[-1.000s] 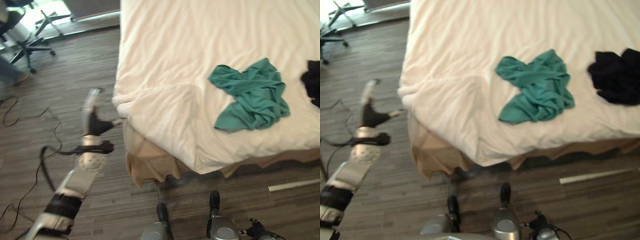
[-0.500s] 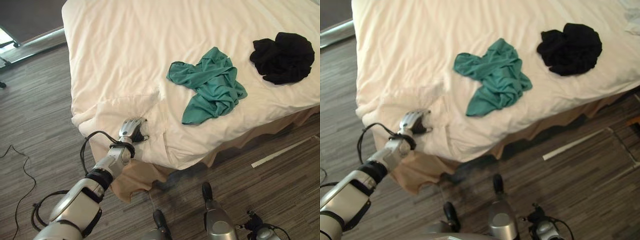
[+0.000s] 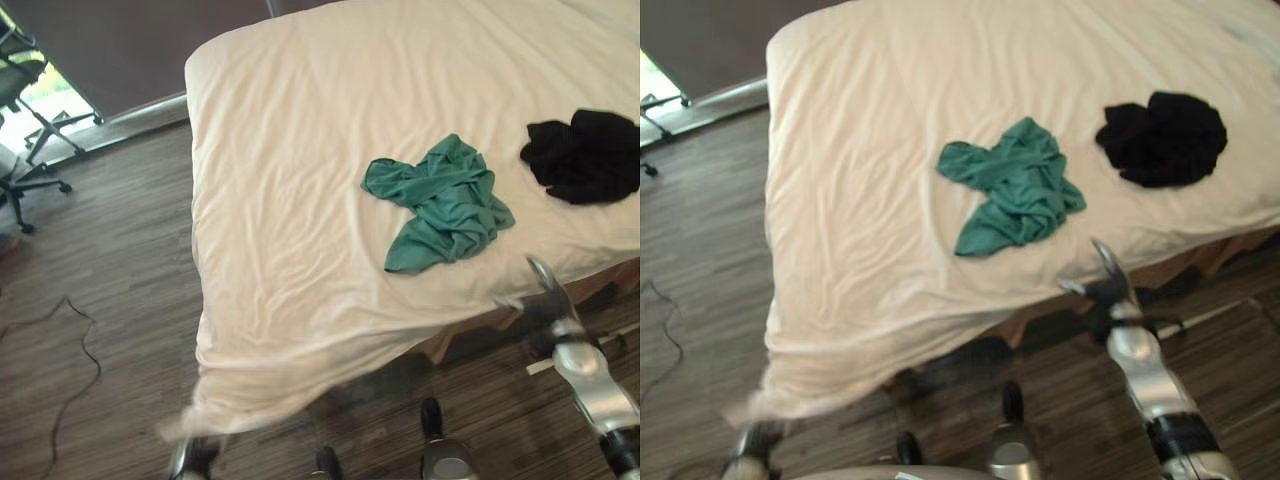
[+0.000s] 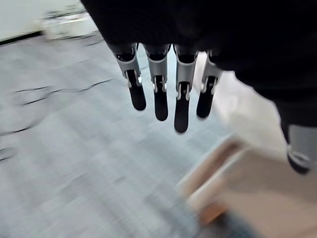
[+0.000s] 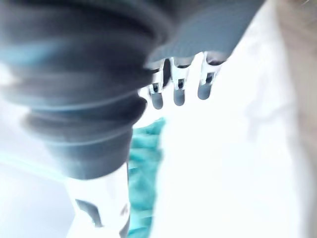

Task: Tidy up the quilt and then pick up the clothes from the bed and put them into the laundry hamper.

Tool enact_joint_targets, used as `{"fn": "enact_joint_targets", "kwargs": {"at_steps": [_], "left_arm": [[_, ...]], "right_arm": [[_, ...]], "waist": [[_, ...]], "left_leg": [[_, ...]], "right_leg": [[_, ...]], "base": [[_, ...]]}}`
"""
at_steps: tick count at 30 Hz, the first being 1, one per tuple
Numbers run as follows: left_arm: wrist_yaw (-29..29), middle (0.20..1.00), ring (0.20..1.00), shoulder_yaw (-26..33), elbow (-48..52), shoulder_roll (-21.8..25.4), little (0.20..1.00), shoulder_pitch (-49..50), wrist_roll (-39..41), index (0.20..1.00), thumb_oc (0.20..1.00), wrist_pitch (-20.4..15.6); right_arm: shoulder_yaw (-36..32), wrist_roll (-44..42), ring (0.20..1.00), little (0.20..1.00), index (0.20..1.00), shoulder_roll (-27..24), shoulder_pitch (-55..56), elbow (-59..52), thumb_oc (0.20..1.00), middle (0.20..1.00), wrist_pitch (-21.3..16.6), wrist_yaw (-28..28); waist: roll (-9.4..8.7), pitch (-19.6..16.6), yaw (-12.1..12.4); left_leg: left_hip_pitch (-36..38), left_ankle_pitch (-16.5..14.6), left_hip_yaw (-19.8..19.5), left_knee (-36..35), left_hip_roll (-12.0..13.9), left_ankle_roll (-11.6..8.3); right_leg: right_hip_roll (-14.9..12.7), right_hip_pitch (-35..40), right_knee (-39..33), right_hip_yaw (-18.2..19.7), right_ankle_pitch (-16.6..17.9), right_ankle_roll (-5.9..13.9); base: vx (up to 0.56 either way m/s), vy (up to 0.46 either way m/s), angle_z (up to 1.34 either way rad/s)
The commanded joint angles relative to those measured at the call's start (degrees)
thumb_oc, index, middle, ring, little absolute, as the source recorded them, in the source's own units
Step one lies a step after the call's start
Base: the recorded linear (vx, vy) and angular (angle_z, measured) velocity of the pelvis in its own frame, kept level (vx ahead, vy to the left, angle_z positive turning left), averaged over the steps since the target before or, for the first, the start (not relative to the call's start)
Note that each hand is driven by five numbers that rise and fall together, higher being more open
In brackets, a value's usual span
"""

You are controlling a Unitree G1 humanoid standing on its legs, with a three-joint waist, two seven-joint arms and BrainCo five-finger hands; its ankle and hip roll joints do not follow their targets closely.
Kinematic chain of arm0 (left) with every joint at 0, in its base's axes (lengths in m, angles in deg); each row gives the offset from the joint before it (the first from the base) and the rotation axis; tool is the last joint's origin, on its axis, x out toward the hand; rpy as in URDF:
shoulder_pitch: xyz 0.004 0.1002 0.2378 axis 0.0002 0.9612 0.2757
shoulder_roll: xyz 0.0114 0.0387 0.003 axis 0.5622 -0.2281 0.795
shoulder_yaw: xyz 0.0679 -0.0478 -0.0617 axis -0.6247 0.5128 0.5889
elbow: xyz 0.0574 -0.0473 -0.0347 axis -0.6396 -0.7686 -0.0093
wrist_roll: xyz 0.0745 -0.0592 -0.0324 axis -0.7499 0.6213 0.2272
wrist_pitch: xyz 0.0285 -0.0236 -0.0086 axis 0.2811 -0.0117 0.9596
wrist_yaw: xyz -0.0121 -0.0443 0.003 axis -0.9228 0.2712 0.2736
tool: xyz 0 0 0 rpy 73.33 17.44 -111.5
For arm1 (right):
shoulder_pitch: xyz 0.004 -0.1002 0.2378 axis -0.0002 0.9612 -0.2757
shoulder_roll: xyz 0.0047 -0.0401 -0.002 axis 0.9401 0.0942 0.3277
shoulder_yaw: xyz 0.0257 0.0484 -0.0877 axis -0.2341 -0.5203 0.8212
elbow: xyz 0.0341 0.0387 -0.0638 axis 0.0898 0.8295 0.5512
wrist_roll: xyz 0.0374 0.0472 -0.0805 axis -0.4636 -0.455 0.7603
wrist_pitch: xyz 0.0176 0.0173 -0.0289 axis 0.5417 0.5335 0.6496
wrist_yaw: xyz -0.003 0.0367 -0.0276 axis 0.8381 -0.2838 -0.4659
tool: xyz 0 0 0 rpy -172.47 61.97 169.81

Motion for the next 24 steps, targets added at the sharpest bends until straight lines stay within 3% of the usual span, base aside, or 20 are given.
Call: {"fn": "enact_joint_targets", "kwargs": {"at_steps": [1,2,4,5,6,11,18,24], "left_arm": [[1.4,1.000,1.000,2.5,-5.8,2.7,1.000,-0.6,5.9,1.000,1.000,2.0],[1.4,1.000,1.000,2.6,-5.8,2.7,1.000,-0.7,5.9,1.000,1.000,2.0],[1.4,1.000,1.000,2.5,-8.0,2.0,1.000,0.4,5.7,1.000,1.000,2.5],[1.8,1.000,1.000,1.8,-9.5,2.1,1.000,0.3,5.4,1.000,1.000,3.0],[1.8,1.000,1.000,2.0,-9.5,2.1,1.000,0.2,5.4,1.000,1.000,3.0],[4.6,1.000,1.000,-2.5,-7.8,5.9,1.000,-5.2,6.7,1.000,1.000,1.7],[7.6,1.000,1.000,-12.8,0.7,6.2,1.000,-15.8,5.8,1.000,1.000,-0.8],[7.4,1.000,1.000,-18.7,3.8,3.1,1.000,-19.5,4.6,1.000,1.000,-0.9]], "right_arm": [[6.1,5.4,0.200,0.200,0.200,0.7,-14.3,-1.1,0.200,0.200,-3.7,1.6],[6.2,5.4,0.200,0.200,0.200,0.7,-14.5,-1.0,0.200,0.200,-3.7,1.6],[11.4,5.2,0.200,0.200,0.200,2.1,-21.6,-3.5,0.200,0.200,-3.8,2.6],[16.9,3.5,0.200,0.200,0.200,5.9,-29.8,-2.8,0.200,0.200,-3.9,2.8],[17.1,3.5,0.200,0.200,0.200,6.0,-30.2,-2.5,0.200,0.200,-4.0,2.7],[27.1,-1.4,0.200,0.200,0.200,16.1,-45.3,5.4,0.200,0.200,-3.5,2.7],[34.3,-4.2,0.200,0.200,0.200,26.4,-40.4,20.4,0.200,0.200,-3.0,4.9],[42.2,1.6,0.200,0.200,0.200,30.6,-31.0,31.2,0.200,0.200,0.3,11.0]], "waist": [[-4.74,3.1,6.2],[-4.81,3.0,6.1],[-4.84,3.5,7.8],[-4.88,4.8,10.0],[-4.91,4.8,9.9],[-4.41,11.4,14.4],[-3.60,16.7,16.1],[-3.11,17.2,15.5]], "left_leg": [[-0.5,-2.1,-3.3,2.4,1.6,-0.49],[-0.8,-1.8,-3.3,2.4,1.5,-0.46],[-1.2,-1.6,-3.9,2.4,1.7,-0.64],[-3.3,-0.8,-5.1,2.8,1.8,-0.83],[-3.5,-0.8,-5.1,2.9,1.8,-0.83],[-11.8,0.7,-8.2,7.2,3.0,-1.50],[-22.0,1.5,-10.7,12.6,4.1,-2.42],[-21.9,0.0,-11.7,14.5,3.7,-2.57]], "right_leg": [[-7.5,2.0,4.3,-2.9,-7.4,6.13],[-7.5,1.8,4.2,-2.9,-7.2,6.10],[-7.6,2.0,4.2,-3.6,-7.4,6.08],[-7.7,0.8,4.5,-4.1,-7.1,5.93],[-7.8,0.7,4.6,-4.1,-7.1,5.92],[-8.7,-5.1,8.9,-5.4,-7.5,5.18],[-10.5,-12.9,15.5,-6.1,-8.7,5.14],[-10.8,-12.7,17.1,-5.7,-10.3,5.05]], "base": [[0.00,-0.049,0.43],[0.01,-0.039,0.37],[-0.04,-0.027,0.39],[-0.09,-0.023,0.24],[-0.18,-0.031,0.10],[-0.17,-0.024,0.32],[-0.13,-0.011,0.22],[-0.03,-0.001,0.00]]}}
